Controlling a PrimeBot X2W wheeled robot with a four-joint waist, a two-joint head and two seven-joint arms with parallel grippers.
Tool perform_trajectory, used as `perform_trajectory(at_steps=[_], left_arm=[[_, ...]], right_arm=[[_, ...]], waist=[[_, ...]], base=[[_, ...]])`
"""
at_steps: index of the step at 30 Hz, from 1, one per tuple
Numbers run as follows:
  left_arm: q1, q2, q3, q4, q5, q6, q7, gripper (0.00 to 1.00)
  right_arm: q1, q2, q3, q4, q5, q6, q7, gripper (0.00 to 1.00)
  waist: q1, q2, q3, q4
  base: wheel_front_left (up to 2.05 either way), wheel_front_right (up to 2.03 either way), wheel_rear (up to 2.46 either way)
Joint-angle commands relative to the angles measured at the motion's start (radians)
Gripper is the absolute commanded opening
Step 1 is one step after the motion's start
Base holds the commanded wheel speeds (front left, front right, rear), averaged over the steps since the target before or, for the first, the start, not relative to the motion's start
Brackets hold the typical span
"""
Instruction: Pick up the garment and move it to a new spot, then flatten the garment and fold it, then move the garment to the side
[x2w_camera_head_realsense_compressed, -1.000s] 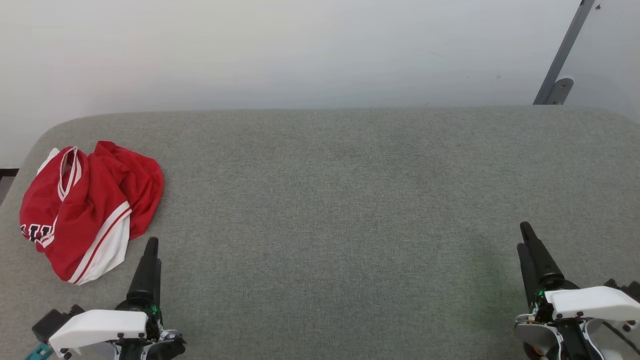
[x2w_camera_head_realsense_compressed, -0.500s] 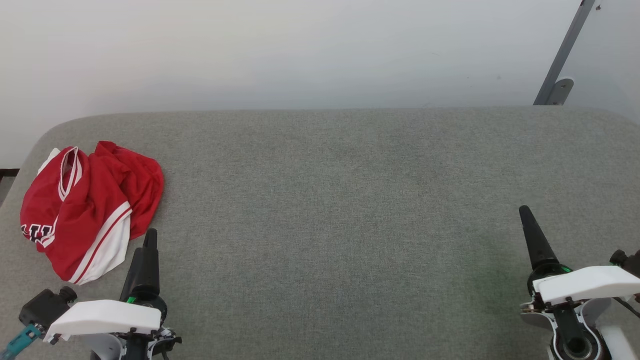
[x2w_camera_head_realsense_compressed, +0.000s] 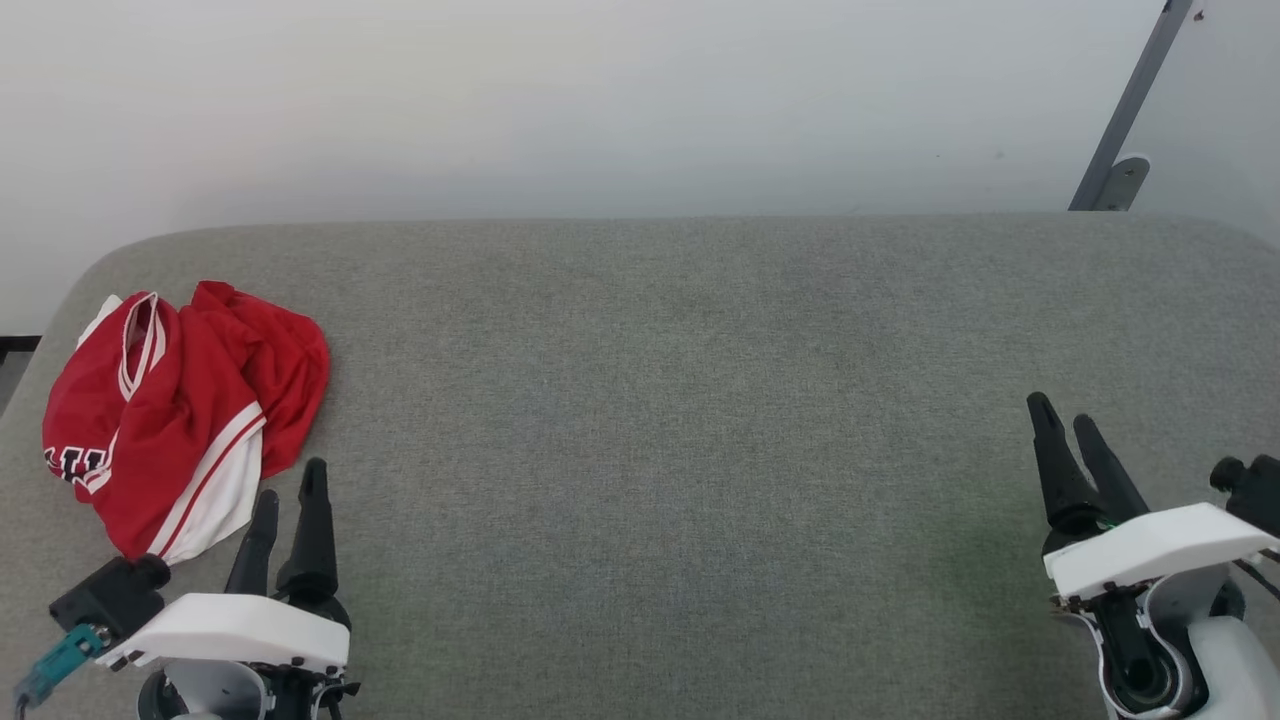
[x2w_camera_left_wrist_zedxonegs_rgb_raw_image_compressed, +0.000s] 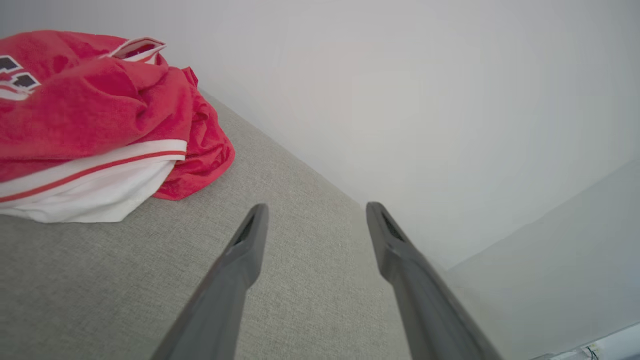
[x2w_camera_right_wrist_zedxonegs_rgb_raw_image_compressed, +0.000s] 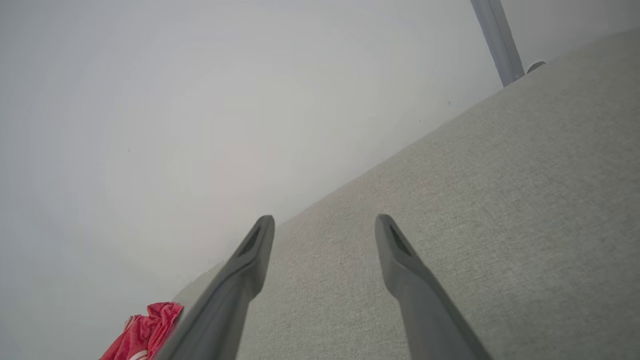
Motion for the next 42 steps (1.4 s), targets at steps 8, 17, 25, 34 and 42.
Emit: perform_trajectory(at_steps=[8, 17, 25, 34, 42], left_arm=[[-0.018, 0.032, -0.032, 0.003, 0.137, 0.024, -0.033, 1.0], [-0.02, 0.051, -0.064, 0.007, 0.238, 0.041, -0.059, 1.0], [-0.024, 0.064, -0.081, 0.012, 0.319, 0.053, -0.081, 1.0], [-0.028, 0.076, -0.086, 0.013, 0.396, 0.06, -0.103, 1.0], [-0.029, 0.074, -0.081, 0.034, 0.44, 0.044, -0.119, 1.0]], right_arm=[[-0.043, -0.02, 0.008, 0.002, -0.159, 0.002, -0.033, 1.0], [-0.06, -0.032, 0.017, 0.016, -0.286, 0.002, -0.059, 1.0], [-0.073, -0.042, 0.019, 0.027, -0.391, 0.002, -0.082, 1.0], [-0.087, -0.052, 0.023, 0.03, -0.488, 0.002, -0.103, 1.0], [-0.097, -0.058, 0.024, 0.032, -0.555, 0.002, -0.12, 1.0]], waist=[[0.0, -0.0001, 0.0, 0.003], [0.0, -0.0001, -0.001, 0.009], [0.0, -0.0001, -0.001, 0.011], [0.0, -0.0001, 0.004, 0.008], [0.0, -0.0001, 0.009, 0.006]], base=[[0.0, 0.0, 0.0], [0.0, 0.0, 0.0], [0.0, 0.0, 0.0], [0.0, 0.0, 0.0], [0.0, 0.0, 0.0]])
